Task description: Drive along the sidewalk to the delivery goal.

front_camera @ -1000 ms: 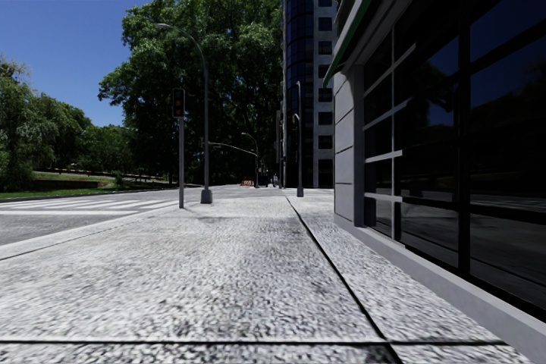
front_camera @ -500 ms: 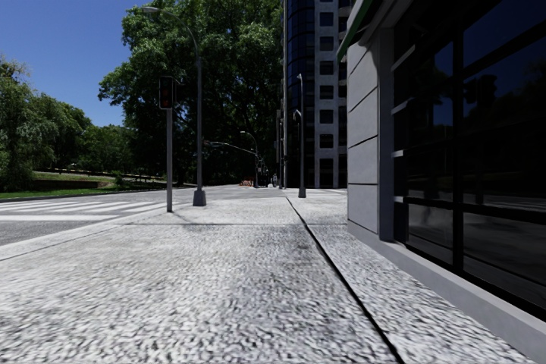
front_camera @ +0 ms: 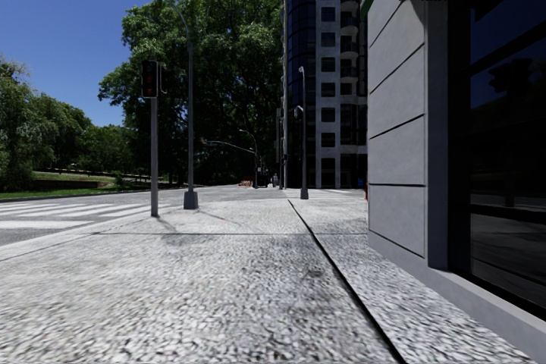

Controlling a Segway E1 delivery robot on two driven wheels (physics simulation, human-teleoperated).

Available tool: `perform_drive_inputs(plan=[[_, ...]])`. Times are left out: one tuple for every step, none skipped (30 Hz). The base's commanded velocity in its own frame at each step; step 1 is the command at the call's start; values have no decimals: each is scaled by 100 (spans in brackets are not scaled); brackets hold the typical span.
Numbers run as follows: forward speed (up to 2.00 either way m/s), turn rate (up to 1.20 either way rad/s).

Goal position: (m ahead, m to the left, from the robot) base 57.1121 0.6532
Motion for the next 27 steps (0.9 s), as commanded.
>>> perform_drive_inputs(plan=[[200,0],[200,0],[200,0],[200,0],[200,0],[200,0],[200,0],[200,0],[200,0],[200,0],[200,0],[200,0],[200,0],[200,0],[200,0],[200,0],[200,-6],[200,-6],[200,-8],[200,-9],[200,-9],[200,-9],[200,-9],[200,-9],[200,-9],[200,-11],[200,-12]])
